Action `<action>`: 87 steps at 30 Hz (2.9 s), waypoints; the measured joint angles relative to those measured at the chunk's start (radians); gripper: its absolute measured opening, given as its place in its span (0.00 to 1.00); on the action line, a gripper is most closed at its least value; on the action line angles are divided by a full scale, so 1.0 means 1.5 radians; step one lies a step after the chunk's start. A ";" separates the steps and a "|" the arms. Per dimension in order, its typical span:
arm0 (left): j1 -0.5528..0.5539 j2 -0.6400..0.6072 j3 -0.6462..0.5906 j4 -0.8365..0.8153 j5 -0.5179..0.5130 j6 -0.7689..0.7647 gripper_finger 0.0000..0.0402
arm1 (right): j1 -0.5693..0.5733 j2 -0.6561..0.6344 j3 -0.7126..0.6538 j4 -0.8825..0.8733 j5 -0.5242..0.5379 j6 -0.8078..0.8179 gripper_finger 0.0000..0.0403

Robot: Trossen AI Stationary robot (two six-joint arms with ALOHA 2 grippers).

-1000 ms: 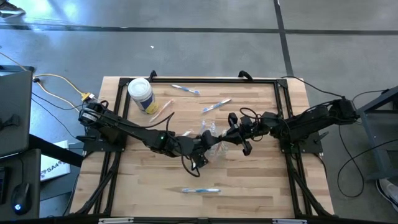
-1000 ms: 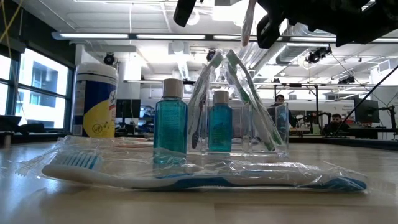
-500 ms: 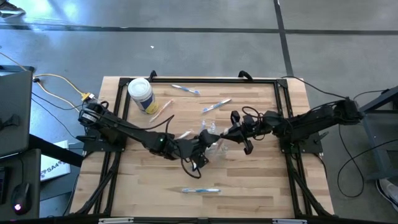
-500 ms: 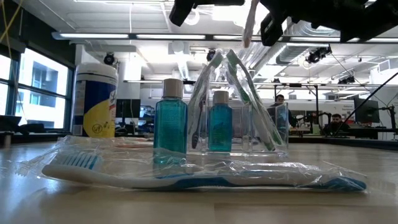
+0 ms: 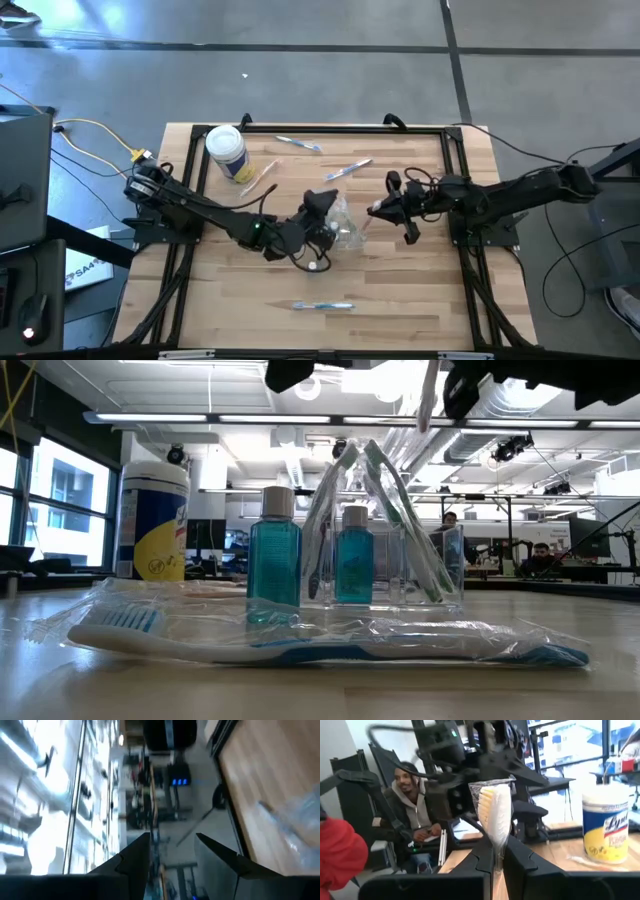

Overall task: Pick & Place toothbrushing station
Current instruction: Put the bottom orange toothbrush into the transparent organizer

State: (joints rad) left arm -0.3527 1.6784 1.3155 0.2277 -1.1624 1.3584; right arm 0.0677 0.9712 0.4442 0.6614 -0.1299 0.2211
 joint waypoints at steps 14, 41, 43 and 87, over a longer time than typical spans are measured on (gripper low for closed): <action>0.036 -0.163 0.000 -0.434 0.158 -0.460 0.38 | 0.108 -0.174 0.001 -0.170 0.237 -0.147 0.03; 0.344 -0.276 -0.103 -0.699 0.725 -0.731 0.38 | 0.267 -0.080 0.001 -0.168 0.487 -0.160 0.03; 0.354 -0.276 -0.131 -0.666 0.744 -0.723 0.38 | 0.266 -0.072 0.001 -0.168 0.488 -0.148 0.03; 0.379 -0.275 -0.252 -0.456 0.958 -0.776 0.38 | 0.090 0.241 0.001 -0.044 0.293 0.045 0.03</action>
State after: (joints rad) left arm 0.2157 1.2659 0.9382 -0.4565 0.2749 0.1939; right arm 0.2026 1.3324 0.4458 0.5961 0.3095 0.2883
